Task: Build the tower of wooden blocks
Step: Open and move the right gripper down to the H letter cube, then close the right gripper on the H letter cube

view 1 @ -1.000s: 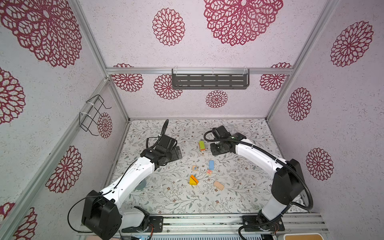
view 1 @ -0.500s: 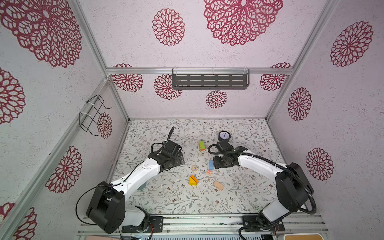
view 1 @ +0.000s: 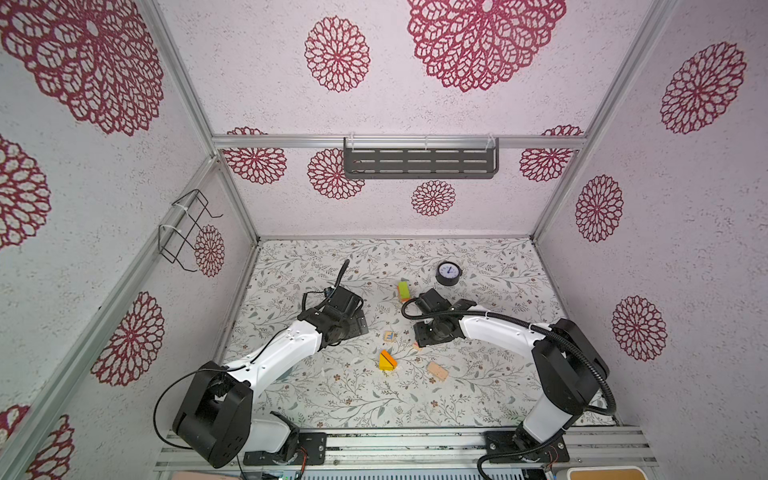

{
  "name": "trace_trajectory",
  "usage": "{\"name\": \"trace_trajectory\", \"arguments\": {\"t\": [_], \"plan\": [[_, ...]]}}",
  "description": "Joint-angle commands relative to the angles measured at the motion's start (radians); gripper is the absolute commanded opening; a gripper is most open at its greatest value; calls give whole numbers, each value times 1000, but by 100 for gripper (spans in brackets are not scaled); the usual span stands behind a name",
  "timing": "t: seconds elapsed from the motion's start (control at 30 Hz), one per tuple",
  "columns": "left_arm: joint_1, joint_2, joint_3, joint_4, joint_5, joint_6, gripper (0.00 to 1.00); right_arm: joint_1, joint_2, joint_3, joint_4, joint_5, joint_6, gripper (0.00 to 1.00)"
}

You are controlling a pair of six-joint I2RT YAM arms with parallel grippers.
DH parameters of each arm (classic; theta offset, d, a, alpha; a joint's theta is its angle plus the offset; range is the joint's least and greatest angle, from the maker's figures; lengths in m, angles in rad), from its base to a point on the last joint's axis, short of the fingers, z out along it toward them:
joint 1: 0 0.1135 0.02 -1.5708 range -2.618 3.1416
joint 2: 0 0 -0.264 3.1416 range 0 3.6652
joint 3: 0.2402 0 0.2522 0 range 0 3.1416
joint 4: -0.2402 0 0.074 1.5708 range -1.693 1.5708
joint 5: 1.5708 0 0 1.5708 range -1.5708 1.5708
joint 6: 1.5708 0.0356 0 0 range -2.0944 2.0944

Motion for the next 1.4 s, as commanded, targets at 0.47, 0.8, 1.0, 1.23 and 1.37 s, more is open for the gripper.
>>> {"name": "trace_trajectory", "arguments": {"t": [0.47, 0.8, 1.0, 1.23, 1.37], "plan": [[29, -56, -3, -10, -36, 17, 97, 54, 80, 22, 10, -5, 34, 60], [36, -63, -4, -20, -37, 16, 97, 54, 126, 56, -1, 14, 12, 56], [44, -76, -5, -28, -39, 17, 97, 53, 143, 75, -12, 22, -1, 51], [48, -72, 4, -29, -36, 22, 97, 51, 151, 82, -22, 25, -7, 46], [47, -66, 12, -31, -35, 24, 97, 51, 150, 88, -24, 24, -9, 46]]}}
